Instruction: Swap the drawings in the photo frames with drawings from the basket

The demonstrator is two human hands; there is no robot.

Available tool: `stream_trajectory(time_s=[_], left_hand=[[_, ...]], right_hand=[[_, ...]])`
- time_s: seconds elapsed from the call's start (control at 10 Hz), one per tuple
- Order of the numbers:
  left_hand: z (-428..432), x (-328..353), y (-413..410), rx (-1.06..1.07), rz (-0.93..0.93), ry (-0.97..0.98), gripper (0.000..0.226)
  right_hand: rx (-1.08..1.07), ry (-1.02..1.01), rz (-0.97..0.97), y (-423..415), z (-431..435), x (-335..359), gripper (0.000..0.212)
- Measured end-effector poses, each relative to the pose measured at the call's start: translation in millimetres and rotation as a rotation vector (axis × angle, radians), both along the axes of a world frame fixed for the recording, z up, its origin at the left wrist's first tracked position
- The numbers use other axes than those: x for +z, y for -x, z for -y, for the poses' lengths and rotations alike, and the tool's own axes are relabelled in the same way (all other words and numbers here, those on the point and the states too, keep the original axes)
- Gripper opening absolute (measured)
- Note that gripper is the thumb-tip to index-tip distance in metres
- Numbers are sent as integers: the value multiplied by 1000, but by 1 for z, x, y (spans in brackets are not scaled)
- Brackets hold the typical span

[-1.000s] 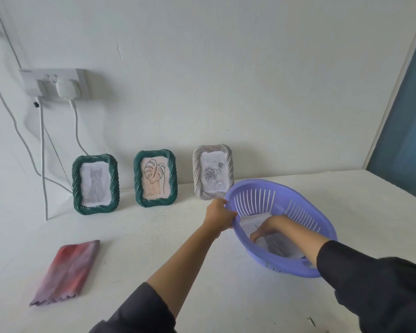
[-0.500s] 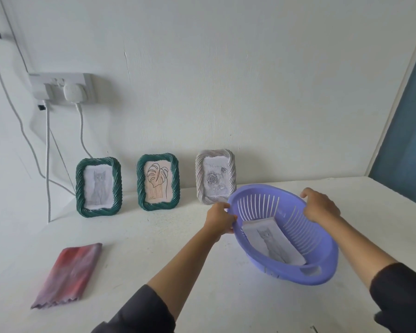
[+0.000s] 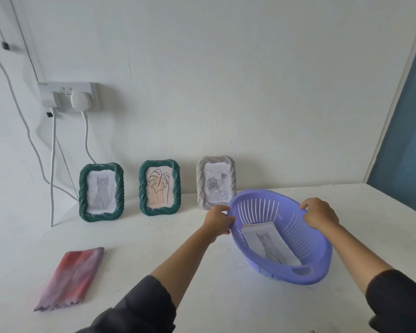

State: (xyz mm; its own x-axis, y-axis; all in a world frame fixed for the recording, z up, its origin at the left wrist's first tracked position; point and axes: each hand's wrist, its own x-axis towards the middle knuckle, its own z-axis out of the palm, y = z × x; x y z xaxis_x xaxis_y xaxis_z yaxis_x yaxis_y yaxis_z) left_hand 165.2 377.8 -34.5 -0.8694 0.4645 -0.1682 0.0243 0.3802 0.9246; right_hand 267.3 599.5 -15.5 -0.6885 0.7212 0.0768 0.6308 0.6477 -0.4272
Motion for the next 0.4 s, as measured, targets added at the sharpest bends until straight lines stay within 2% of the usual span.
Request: stream_trajectory(time_s=[0.1, 0.2, 0.3, 0.4], left_hand=[[9, 2, -1, 8, -27, 57, 45], [23, 7, 7, 7, -176, 178, 45], [48, 25, 19, 23, -417, 371, 43], [73, 55, 30, 129, -589, 440, 44]], right_hand=[[-3, -35, 26, 0, 3, 0, 32], [19, -197, -11, 5, 11, 2, 22], [98, -292, -82, 18, 29, 13, 28], [201, -312, -164, 36, 58, 41, 27]])
